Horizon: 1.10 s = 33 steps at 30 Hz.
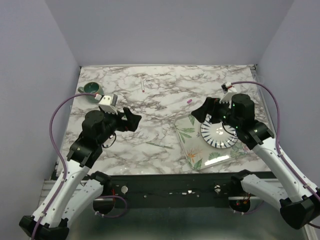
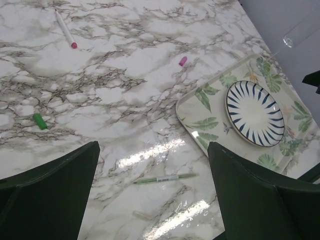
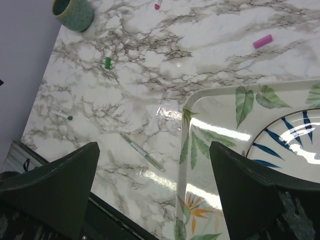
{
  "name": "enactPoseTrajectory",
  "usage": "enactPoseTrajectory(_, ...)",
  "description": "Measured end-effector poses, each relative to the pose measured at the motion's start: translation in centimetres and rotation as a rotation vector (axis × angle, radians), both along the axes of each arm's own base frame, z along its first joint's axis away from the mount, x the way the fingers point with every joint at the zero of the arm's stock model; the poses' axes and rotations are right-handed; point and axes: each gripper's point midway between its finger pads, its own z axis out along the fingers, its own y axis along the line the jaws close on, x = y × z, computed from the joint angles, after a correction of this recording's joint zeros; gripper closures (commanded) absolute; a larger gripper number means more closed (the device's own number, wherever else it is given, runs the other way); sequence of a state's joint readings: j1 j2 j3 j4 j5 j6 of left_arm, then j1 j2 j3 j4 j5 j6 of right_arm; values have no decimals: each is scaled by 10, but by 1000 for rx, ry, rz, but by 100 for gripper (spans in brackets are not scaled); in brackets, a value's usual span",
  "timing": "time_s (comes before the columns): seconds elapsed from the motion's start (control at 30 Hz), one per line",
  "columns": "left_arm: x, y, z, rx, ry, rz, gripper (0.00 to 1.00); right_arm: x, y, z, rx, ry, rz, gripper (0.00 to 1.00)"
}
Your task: Insert the pens into the pen caps
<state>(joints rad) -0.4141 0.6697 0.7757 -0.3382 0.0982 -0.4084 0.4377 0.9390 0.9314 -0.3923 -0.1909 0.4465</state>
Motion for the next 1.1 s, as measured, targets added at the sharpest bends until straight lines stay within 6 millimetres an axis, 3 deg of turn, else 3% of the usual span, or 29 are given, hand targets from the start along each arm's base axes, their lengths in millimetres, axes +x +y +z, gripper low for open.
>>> enactPoseTrajectory(0.13, -1, 1, 2, -2, -6, 1, 1, 3, -2, 0, -15, 11, -17, 0)
enactPoseTrajectory(0.27, -1, 5, 5, -4, -19, 21, 1, -1, 6, 3, -5, 3, 30, 11)
enactPoseTrajectory(0.43, -4, 27, 15, -19, -56, 138, 1, -22, 55, -9, -45, 25, 193, 30)
enactPoseTrajectory(0.53, -12, 44, 23, -34, -84, 215, 1, -25, 88, -36, -136, 71, 267, 43)
enactPoseTrajectory(0.6, -25, 60, 36, -64, -137, 273, 1, -33, 108, -69, -218, 125, 318, 47)
enactPoseTrajectory(0.77, -58, 95, 65, -163, -288, 383, 1, -48, 136, -128, -390, 179, 415, 55)
enactPoseTrajectory(0.93, -66, 107, 59, -184, -277, 433, 1, -44, 159, -170, -541, 187, 470, 59)
enactPoseTrajectory(1.1, -69, 109, 44, -176, -240, 443, 1, -40, 167, -203, -674, 171, 496, 59)
